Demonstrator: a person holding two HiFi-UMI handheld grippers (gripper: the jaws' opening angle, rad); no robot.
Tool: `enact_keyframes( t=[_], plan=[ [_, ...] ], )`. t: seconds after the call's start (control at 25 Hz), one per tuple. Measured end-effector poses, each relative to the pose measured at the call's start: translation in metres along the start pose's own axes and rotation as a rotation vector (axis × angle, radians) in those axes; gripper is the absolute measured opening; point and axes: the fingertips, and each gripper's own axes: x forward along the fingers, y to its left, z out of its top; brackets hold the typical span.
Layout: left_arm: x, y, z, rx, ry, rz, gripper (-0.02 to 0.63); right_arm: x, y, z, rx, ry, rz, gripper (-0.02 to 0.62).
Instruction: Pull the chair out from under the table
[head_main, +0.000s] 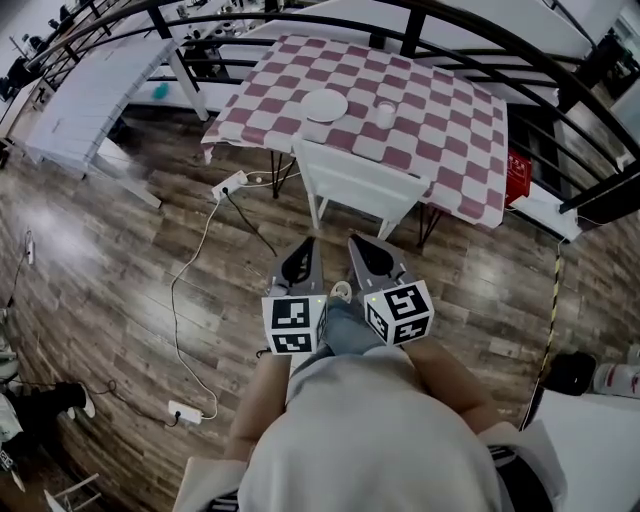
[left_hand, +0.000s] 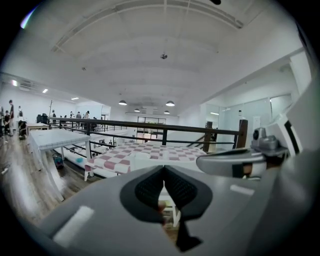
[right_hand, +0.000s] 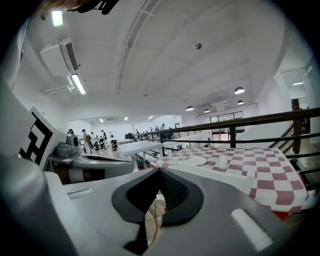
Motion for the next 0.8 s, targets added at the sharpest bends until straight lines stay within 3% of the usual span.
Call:
enact_keyframes(
  t=[0.4, 0.48, 0.8],
  plan=[
    [0.094, 0.012, 0.004, 0.142, 0.092, -0.154, 0.014, 0.057, -0.079, 0.003, -0.014, 0.081, -0.110, 0.002],
    [0.114, 0.013, 0.002, 0.181, 0.122, -0.198, 0.034, 0.071, -0.093, -0.002, -0.024, 0.127, -0.109, 0.070],
    [0.180, 0.007, -0.006, 0.415, 0.250, -0.410, 0.161, 0.104, -0.144, -0.019, -0.135, 0.322, -0.119, 0.135]
  ],
)
